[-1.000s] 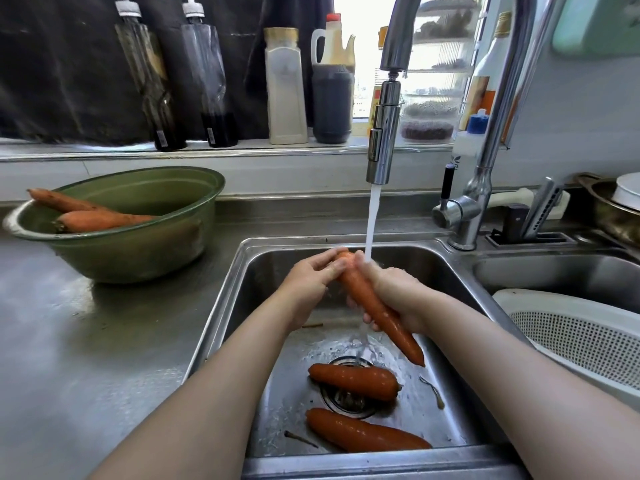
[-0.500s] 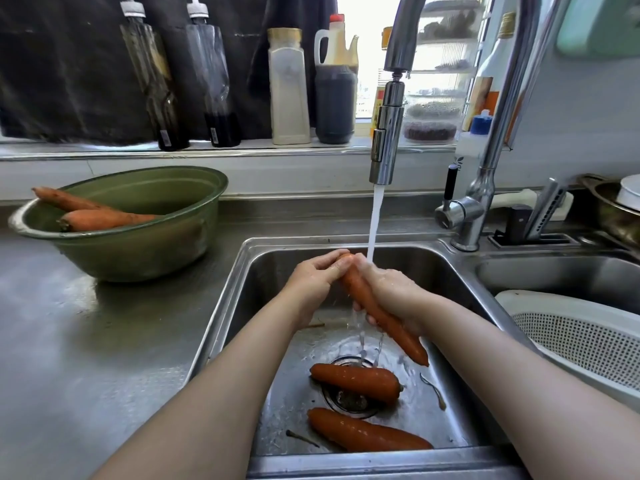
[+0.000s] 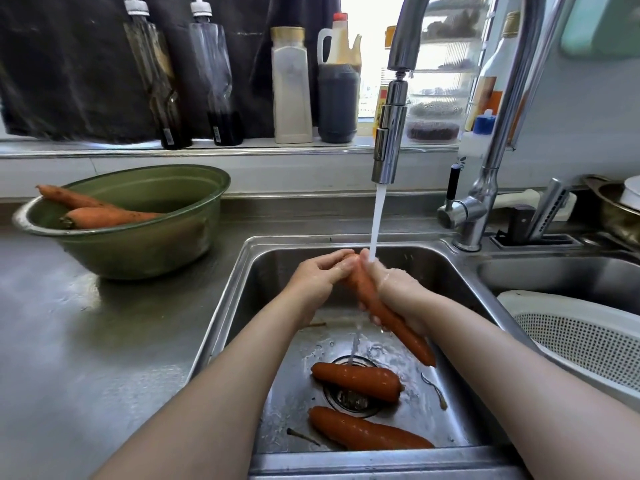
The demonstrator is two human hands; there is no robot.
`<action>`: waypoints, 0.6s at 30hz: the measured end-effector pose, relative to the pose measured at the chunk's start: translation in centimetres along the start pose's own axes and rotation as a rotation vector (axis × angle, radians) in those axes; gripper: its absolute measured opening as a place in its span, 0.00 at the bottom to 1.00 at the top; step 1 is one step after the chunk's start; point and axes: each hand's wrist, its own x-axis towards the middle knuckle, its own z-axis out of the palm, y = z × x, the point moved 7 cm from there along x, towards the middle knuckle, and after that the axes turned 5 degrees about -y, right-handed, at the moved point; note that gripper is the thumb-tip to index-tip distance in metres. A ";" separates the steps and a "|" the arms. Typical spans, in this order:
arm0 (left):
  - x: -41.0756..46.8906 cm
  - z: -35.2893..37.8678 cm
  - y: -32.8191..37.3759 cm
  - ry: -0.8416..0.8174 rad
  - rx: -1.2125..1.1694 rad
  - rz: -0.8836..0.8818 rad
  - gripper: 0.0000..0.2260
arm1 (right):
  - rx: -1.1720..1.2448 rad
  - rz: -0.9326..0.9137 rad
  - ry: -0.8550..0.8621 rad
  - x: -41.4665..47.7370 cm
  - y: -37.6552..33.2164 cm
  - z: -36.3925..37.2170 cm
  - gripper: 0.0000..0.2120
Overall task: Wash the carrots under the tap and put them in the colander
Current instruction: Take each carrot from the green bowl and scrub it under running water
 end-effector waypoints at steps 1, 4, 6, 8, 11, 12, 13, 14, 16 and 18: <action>0.0 0.0 0.0 -0.009 -0.005 -0.001 0.14 | 0.017 0.008 -0.025 0.2 0.2 0.0 0.37; 0.1 0.1 -0.3 -0.071 -0.115 -0.026 0.15 | 0.160 0.017 -0.183 0.2 0.6 0.1 0.29; 0.1 0.2 -0.5 -0.124 -0.208 -0.049 0.16 | 0.264 -0.001 -0.332 -0.2 0.7 0.0 0.18; 0.3 0.0 -0.7 -0.117 -0.185 -0.049 0.15 | 0.282 -0.007 -0.425 -0.6 0.9 0.2 0.18; 0.4 -0.1 -0.7 -0.058 -0.102 -0.026 0.12 | 0.164 0.001 -0.309 -0.1 1.0 0.4 0.19; 0.4 -0.1 -0.6 -0.029 -0.092 -0.026 0.12 | 0.135 -0.002 -0.250 -0.2 0.8 0.6 0.22; 0.5 -0.1 -0.5 -0.012 -0.086 -0.025 0.13 | 0.129 -0.006 -0.204 -0.2 0.5 0.7 0.25; 0.4 0.0 -0.5 -0.013 -0.087 -0.022 0.14 | 0.144 -0.008 -0.176 -0.1 0.3 0.7 0.27; 0.5 0.4 -0.3 -0.073 -0.115 -0.015 0.16 | 0.176 -0.001 -0.155 -0.2 0.1 0.7 0.33; 0.2 0.9 -0.1 -0.129 -0.129 -0.026 0.15 | 0.215 0.033 -0.165 0.1 0.5 0.4 0.38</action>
